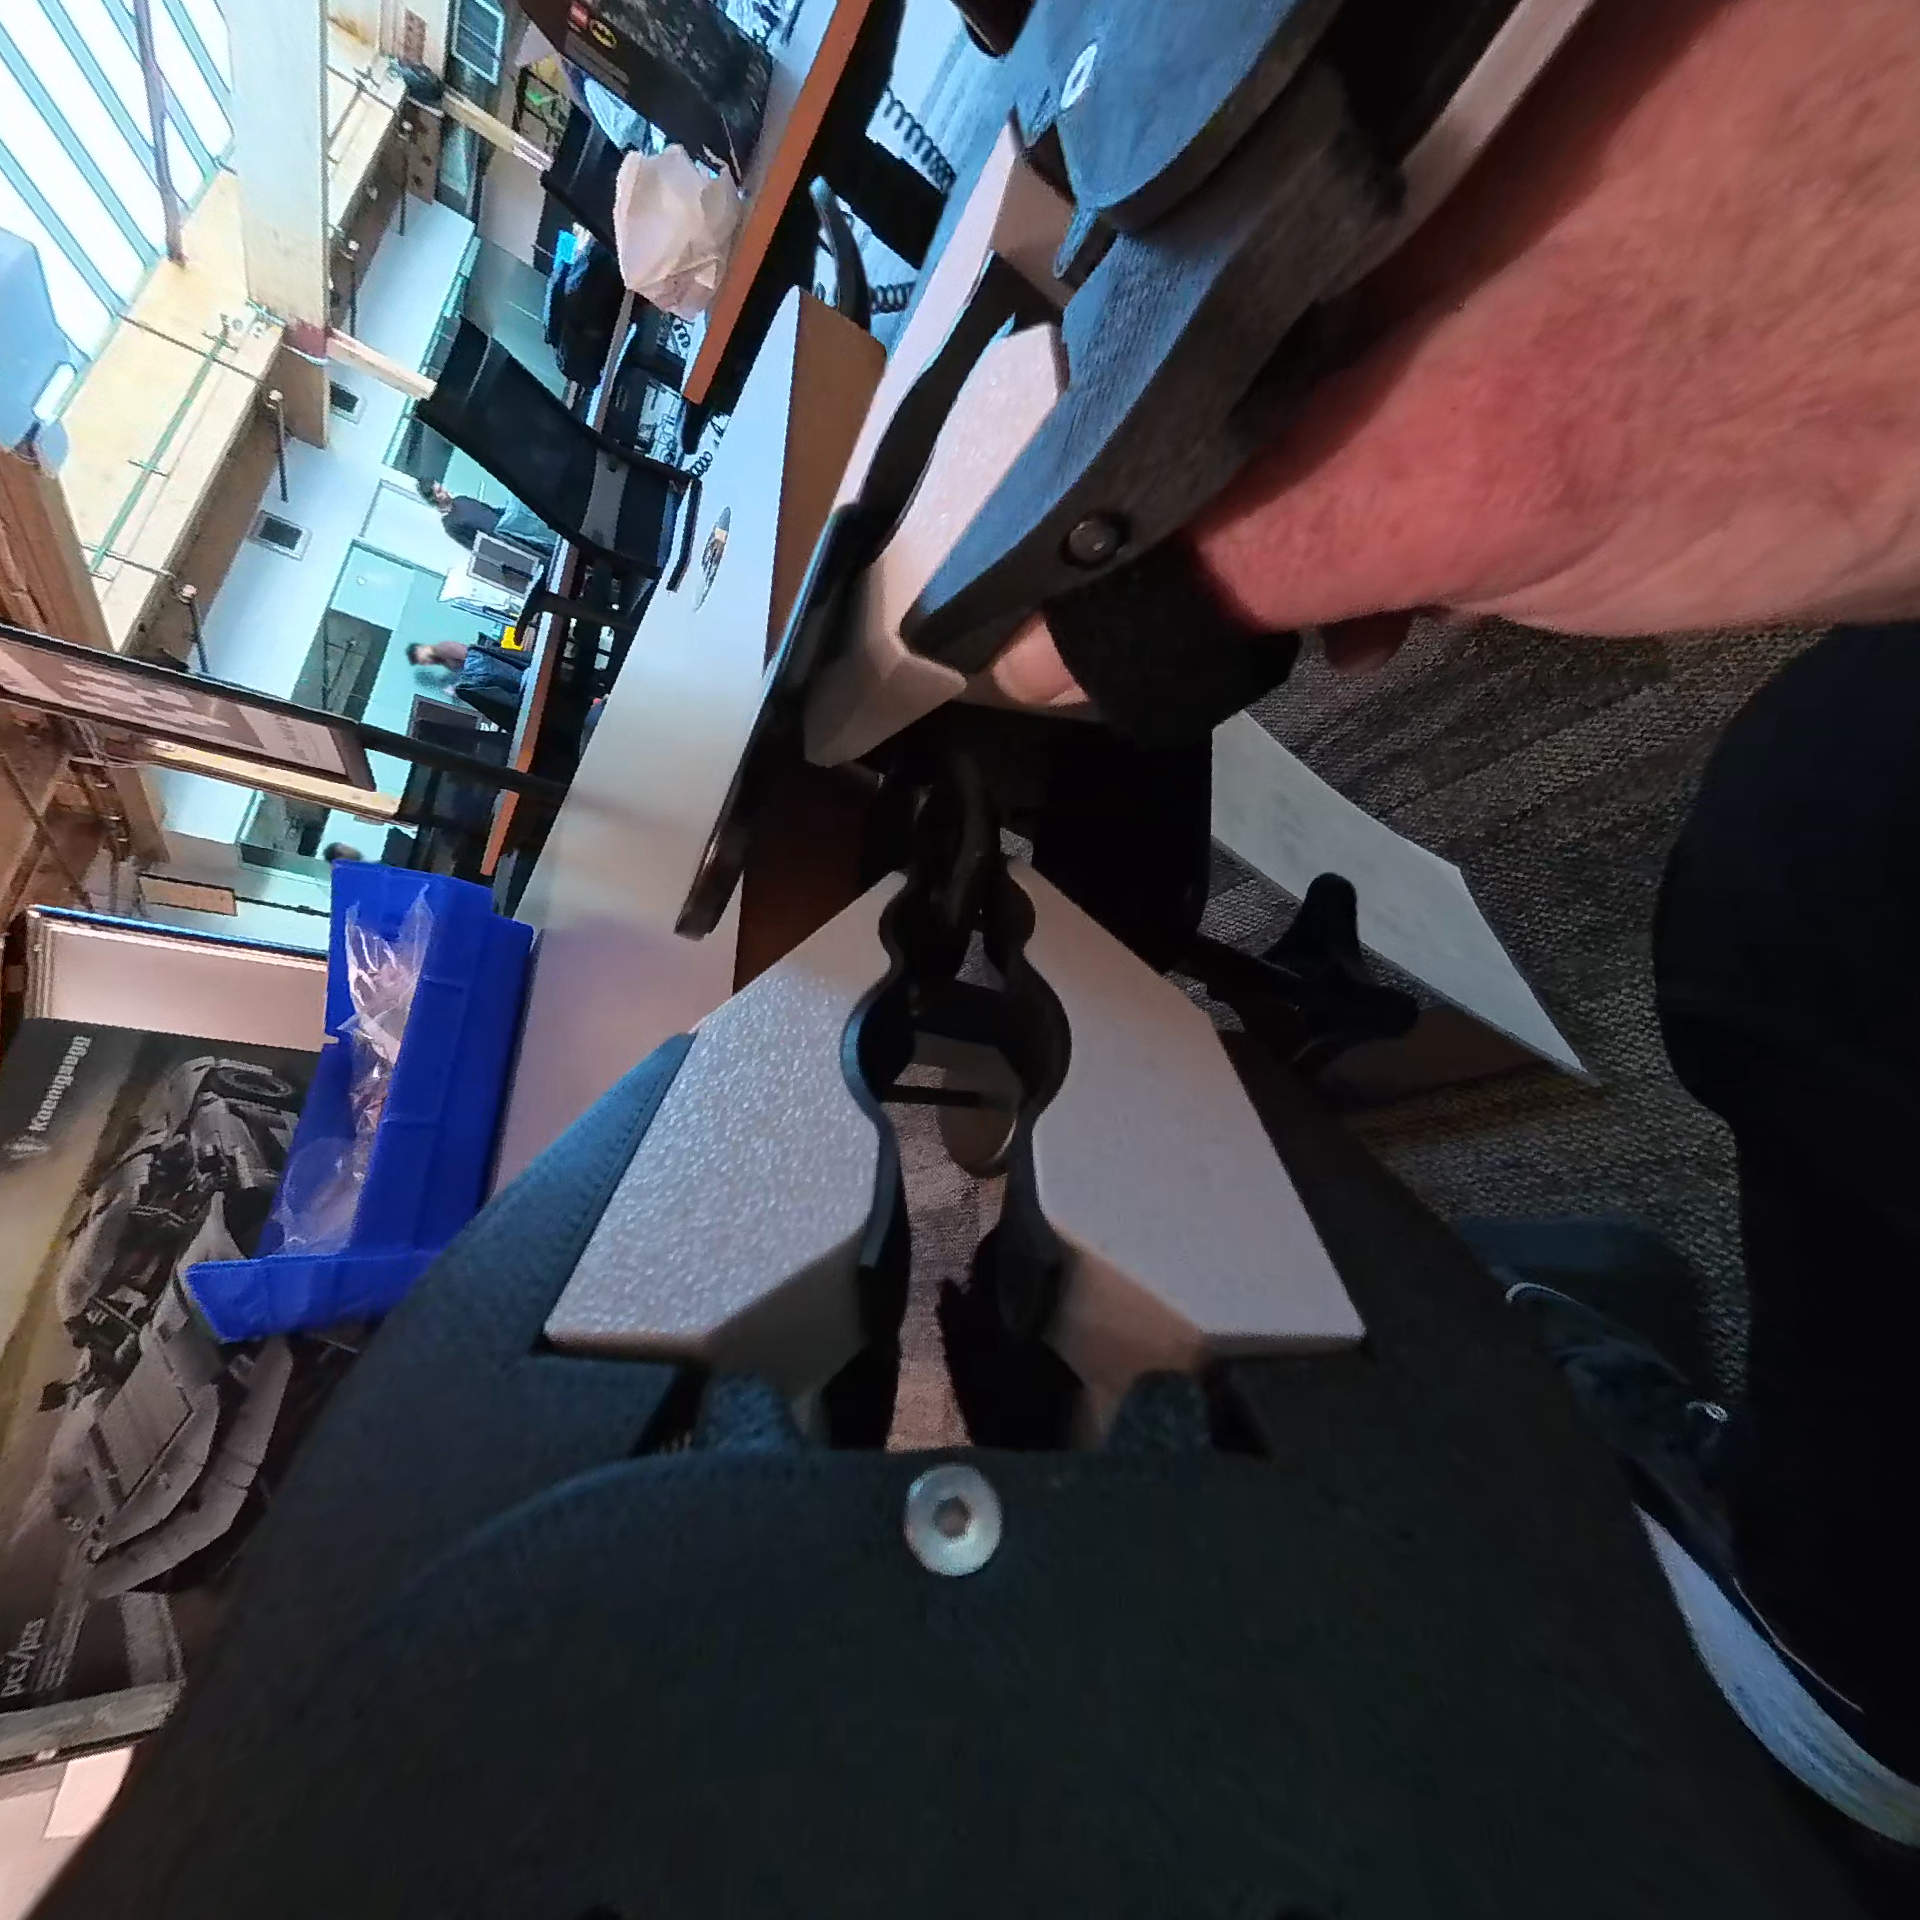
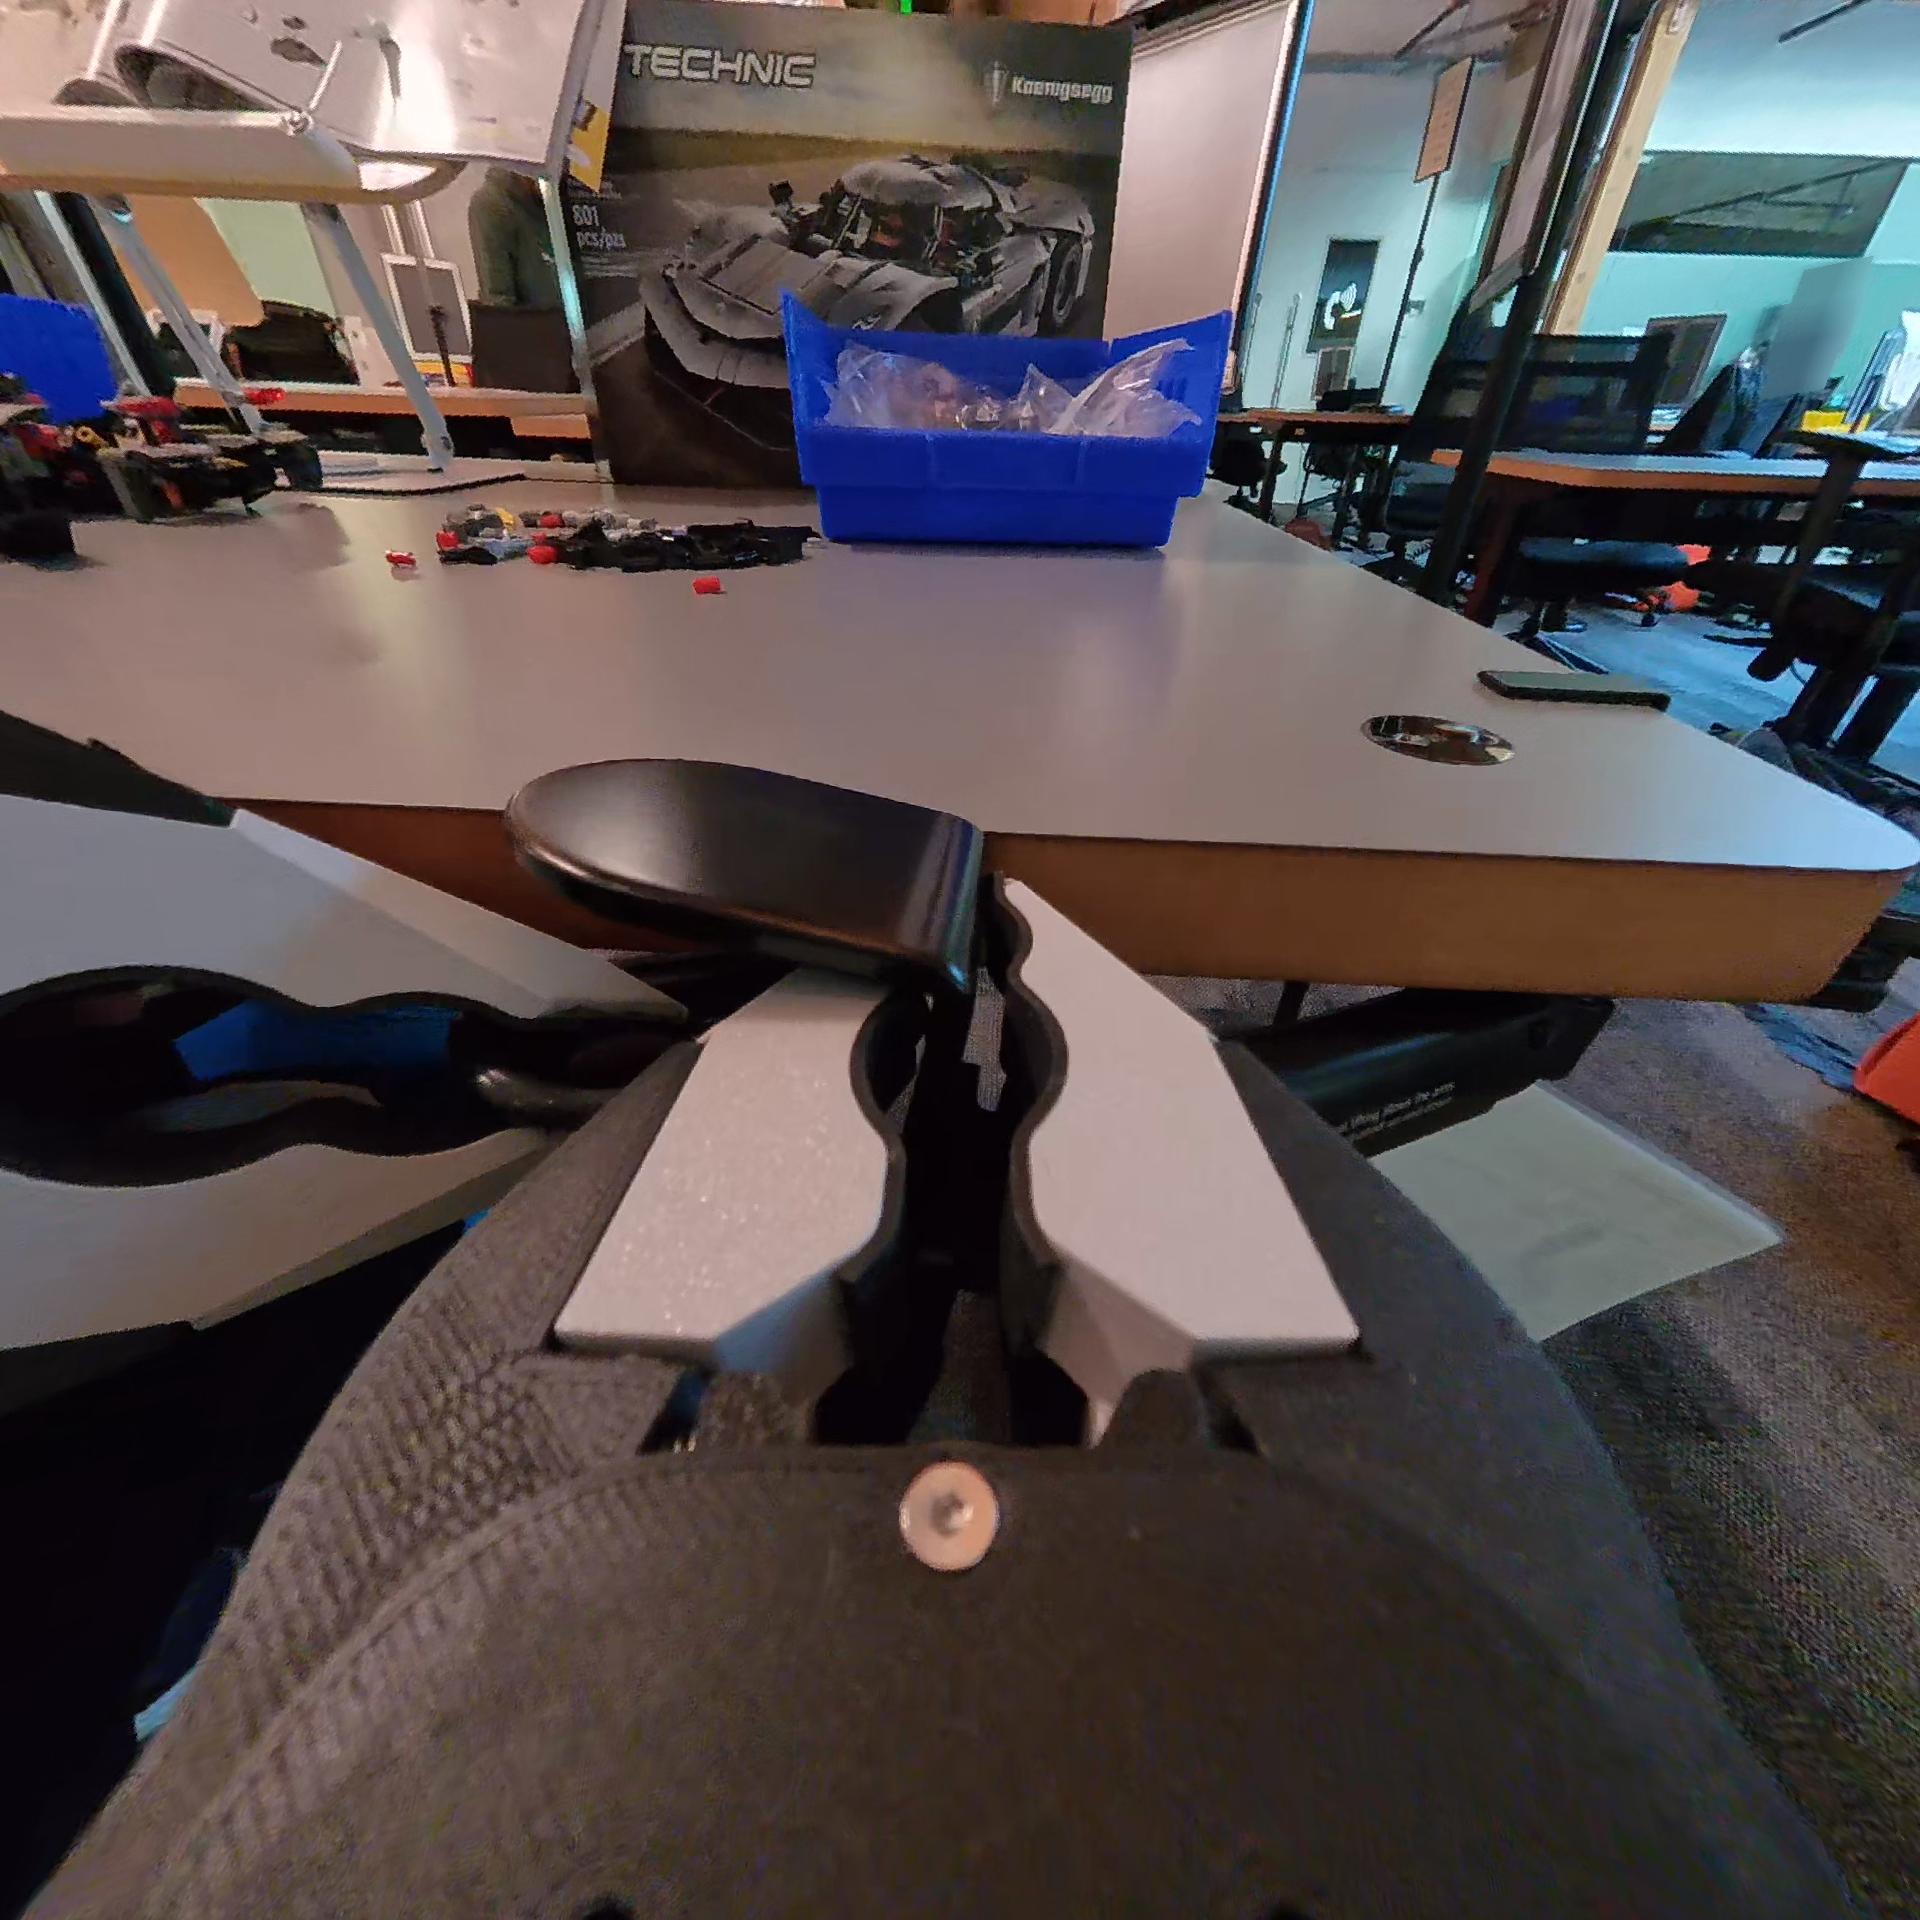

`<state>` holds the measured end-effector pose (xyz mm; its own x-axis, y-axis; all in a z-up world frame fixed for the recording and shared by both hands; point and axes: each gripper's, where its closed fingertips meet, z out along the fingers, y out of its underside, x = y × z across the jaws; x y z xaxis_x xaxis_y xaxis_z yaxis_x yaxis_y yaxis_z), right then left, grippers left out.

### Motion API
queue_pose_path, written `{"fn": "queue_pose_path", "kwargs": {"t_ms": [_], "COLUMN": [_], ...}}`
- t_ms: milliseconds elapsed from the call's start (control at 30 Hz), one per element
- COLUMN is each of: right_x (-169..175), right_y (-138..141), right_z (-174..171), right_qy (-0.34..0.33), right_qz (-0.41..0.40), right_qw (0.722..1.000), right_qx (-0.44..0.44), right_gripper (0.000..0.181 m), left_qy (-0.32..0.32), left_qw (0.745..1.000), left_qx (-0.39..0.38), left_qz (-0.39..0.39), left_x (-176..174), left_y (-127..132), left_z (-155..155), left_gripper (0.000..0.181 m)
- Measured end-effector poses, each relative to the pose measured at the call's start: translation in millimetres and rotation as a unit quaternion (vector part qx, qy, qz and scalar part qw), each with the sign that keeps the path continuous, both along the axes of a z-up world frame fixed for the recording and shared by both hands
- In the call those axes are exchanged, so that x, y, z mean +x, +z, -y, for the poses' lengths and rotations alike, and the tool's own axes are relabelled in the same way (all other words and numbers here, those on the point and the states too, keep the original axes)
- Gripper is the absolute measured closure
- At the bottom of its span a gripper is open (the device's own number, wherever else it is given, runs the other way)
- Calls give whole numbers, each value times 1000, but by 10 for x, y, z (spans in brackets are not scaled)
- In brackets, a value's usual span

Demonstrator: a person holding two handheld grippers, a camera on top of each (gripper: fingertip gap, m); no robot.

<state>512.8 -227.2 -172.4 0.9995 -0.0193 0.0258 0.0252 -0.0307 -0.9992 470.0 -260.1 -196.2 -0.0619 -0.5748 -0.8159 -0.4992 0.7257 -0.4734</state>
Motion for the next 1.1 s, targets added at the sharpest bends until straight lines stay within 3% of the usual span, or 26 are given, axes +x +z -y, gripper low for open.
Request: {"fn": "queue_pose_path", "kwargs": {"t_ms": [367,667,867,1000,1100], "right_x": [-74,-77,-53,30,75], "right_y": [29,22,95,116,135], "right_z": [22,31,170,363,509], "right_qy": [13,1,13,20,15], "right_qz": [18,11,-20,-65,-70], "right_qw": [1000,1000,1000,998,997], "right_qx": [-6,-18,-9,-7,-13], "right_gripper": [167,176,177,177,177], "left_qy": [6,0,-17,-43,-53], "left_qw": [1000,1000,999,996,982], "left_qx": [-13,-7,-10,-53,-174], "left_qz": [-9,-4,32,54,45], "left_x": [-50,-68,-71,-214,-293], "left_y": [12,20,159,255,196], "left_z": [-28,34,219,417,590], "left_gripper": [172,171,167,138,105]}}
